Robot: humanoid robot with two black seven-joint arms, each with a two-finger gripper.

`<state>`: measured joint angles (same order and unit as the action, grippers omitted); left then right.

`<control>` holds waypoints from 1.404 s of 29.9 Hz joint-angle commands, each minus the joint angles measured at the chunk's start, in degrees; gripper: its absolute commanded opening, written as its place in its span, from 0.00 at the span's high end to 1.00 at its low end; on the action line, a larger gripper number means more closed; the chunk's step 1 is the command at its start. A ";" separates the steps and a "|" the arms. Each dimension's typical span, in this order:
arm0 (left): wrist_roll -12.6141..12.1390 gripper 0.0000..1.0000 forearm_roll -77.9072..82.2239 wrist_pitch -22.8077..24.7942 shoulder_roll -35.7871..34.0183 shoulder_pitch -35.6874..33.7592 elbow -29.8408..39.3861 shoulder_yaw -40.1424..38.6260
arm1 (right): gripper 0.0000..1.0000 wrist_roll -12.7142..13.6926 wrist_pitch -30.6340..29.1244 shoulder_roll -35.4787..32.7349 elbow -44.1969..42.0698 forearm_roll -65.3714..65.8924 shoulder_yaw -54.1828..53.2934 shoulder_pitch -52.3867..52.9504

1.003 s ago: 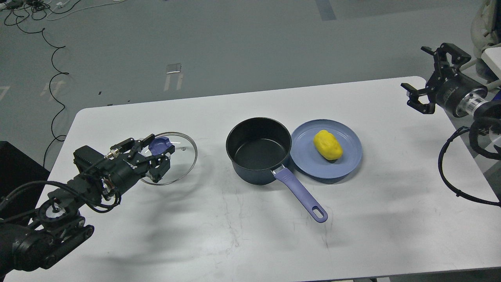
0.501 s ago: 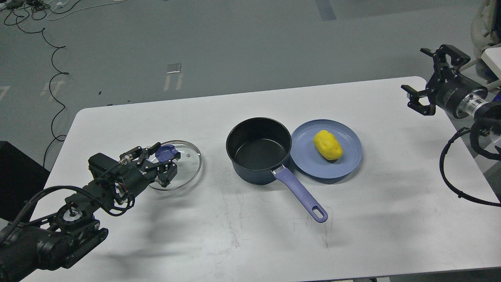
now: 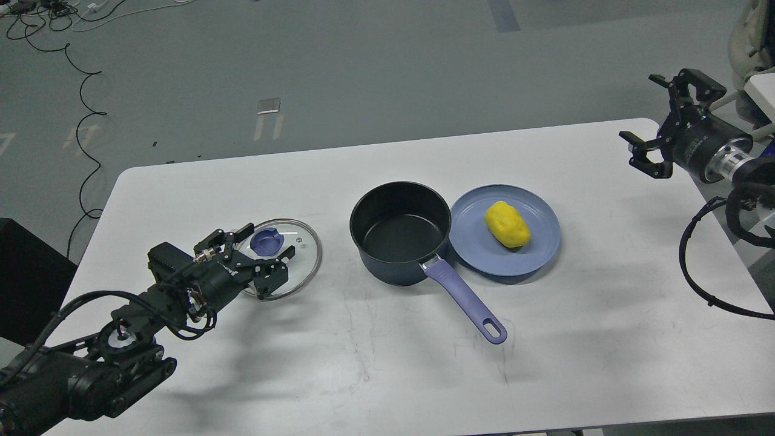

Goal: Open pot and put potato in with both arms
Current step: 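Lower the lid onto the table beside the saucepan and release it, then raise the left gripper away and grasp the yellow potato with the right gripper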

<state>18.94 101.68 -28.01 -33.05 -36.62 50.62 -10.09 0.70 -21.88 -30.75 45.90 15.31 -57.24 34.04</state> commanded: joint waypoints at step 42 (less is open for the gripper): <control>-2.95 0.02 -75.48 19.22 -1.75 -26.66 0.18 -2.83 | 0.15 -14.59 7.91 5.79 4.72 77.24 48.27 17.46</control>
<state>15.90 26.17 -8.79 -34.79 -63.23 50.79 -12.79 -13.64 -13.99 -25.45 50.81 92.55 -9.04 51.58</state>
